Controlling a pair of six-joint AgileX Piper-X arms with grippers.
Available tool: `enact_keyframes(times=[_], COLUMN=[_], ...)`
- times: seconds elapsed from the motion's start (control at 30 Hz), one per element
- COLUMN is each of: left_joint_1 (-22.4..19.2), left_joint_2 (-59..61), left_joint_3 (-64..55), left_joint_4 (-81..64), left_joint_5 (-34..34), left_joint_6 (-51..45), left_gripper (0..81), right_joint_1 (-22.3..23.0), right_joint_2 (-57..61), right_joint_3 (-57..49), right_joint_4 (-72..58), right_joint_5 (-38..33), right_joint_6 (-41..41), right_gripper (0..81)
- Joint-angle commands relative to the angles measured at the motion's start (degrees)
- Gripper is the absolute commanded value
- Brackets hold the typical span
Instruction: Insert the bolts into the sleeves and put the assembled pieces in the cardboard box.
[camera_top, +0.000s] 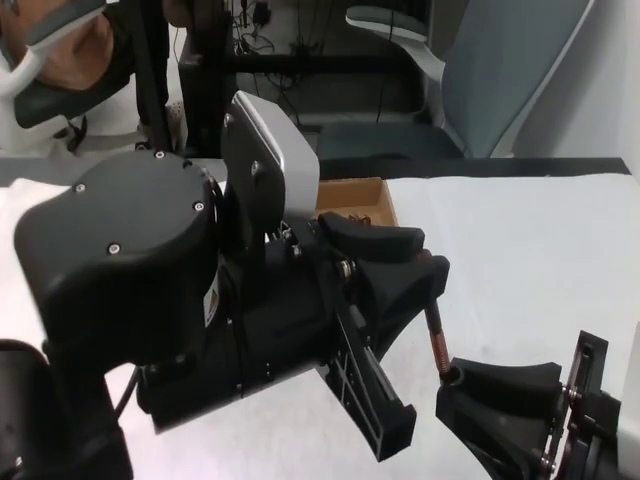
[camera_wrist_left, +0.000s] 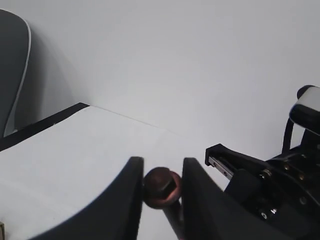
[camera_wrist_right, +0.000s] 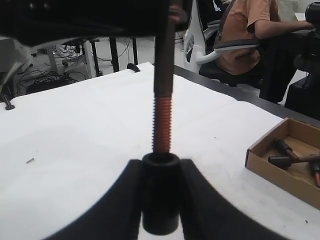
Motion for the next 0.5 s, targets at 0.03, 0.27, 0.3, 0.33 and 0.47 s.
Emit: enact_keyframes(times=[0.03, 0.27, 0.3, 0.33, 0.47], left_joint_1=[-0.48, -1.54, -1.84, -2.27, -3.42], left_joint_2=[-0.50, -0.50, -0.50, -0.50, -0.21], left_joint_3=[-0.05, -0.05, -0.05, -0.05, -0.05], left_joint_4=[0.71, 0.71, 0.71, 0.71, 0.71], left_joint_5=[2.38, 2.46, 2.46, 2.46, 2.46], left_joint_6=[-0.72, -2.06, -2.19, -2.19, -2.19], left_gripper=[5.3, 5.3, 5.3, 5.3, 5.3], right_joint_1=[0.07, 0.07, 0.07, 0.07, 0.07], right_joint_2=[0.08, 0.24, 0.36, 0.43, 0.59], right_joint_3=[-0.49, -0.49, -0.49, -0.49, -0.59], right_joint_4=[-2.28, -2.28, -2.28, -2.28, -3.16], right_joint_5=[-0.06, -0.06, -0.06, -0.06, -1.95], right_joint_6=[1.81, 2.34, 2.67, 3.01, 3.28], right_gripper=[0.6, 0.6, 0.6, 0.6, 0.6])
